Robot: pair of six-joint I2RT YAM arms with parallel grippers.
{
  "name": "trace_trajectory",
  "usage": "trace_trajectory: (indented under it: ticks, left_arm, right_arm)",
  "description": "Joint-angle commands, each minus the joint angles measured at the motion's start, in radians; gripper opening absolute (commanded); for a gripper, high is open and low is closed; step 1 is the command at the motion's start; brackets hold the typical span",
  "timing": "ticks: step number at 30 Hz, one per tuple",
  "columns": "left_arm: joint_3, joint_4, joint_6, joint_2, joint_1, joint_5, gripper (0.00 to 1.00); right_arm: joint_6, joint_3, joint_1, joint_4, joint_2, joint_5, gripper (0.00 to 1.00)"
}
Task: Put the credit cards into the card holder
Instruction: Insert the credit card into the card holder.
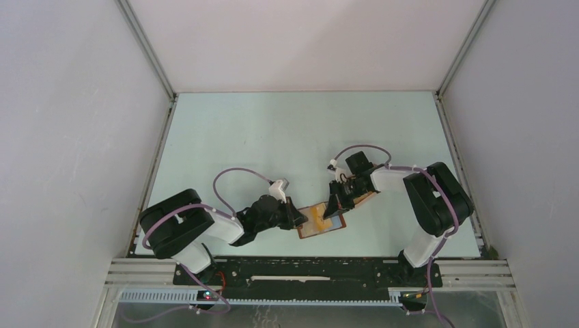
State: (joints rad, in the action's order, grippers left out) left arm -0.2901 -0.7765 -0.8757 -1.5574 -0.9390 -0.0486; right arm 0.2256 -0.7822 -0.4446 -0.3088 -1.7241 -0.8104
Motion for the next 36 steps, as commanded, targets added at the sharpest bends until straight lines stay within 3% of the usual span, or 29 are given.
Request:
trace_trajectory:
  ticks: [1, 20, 27, 36]
  left_arm:
    - [0.007, 0.125, 0.014, -0.037, 0.005, -0.005, 0.09]
    - [0.009, 0.100, 0.012, -0.048, 0.005, -0.016, 0.10]
    - [0.021, 0.092, 0.009, 0.000, 0.004, -0.014, 0.18]
    - [0.049, 0.127, 0.012, 0.099, 0.005, 0.003, 0.23]
  right_arm:
    - [0.000, 0.031, -0.015, -0.003, -0.013, 0.079, 0.00]
    - [0.041, -0.035, -0.068, -0.025, -0.085, 0.038, 0.00]
    - [0.041, -0.070, -0.105, -0.028, -0.107, 0.033, 0.00]
    - [-0.049, -0.149, -0.152, -0.109, -0.089, 0.067, 0.24]
